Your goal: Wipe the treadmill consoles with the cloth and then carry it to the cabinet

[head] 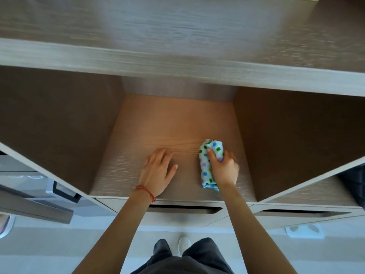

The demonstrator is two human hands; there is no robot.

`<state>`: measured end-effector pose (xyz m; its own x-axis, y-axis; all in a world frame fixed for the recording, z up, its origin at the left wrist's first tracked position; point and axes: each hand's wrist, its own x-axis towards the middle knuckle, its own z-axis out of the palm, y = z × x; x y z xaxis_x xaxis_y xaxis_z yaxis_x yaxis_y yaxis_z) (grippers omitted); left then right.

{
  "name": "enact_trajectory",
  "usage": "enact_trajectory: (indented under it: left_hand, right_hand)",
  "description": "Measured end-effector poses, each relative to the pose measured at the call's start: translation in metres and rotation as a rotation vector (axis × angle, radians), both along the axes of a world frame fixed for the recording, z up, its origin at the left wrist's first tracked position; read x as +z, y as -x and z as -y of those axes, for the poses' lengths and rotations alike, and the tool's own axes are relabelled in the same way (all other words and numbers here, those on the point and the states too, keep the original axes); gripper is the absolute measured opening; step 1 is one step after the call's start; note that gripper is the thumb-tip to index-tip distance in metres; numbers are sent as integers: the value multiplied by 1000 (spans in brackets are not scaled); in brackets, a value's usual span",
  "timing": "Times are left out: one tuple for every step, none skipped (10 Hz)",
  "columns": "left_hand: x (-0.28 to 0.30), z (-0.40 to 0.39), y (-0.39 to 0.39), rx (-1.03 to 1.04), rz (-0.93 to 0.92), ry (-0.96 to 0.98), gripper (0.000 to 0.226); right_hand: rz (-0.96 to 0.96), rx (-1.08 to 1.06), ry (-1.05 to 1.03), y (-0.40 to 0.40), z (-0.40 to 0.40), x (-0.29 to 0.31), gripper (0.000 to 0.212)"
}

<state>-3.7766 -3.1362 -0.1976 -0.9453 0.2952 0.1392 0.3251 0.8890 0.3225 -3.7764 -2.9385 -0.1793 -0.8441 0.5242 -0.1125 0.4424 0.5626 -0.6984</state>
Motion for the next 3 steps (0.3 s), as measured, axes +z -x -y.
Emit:
enact_trajectory:
  left_hand:
    - [-2, -2, -1, -3, 35, 25, 52]
    - [-6, 0, -3, -18, -12, 13, 52]
    - [-3, 1, -8, -25, -33, -11, 52]
  right_hand:
    - [-1, 1, -3, 0, -1, 3, 49]
    - [12, 17, 35, -2, -3, 3, 52]
    - [-23, 40, 23, -15, -5, 4, 63]
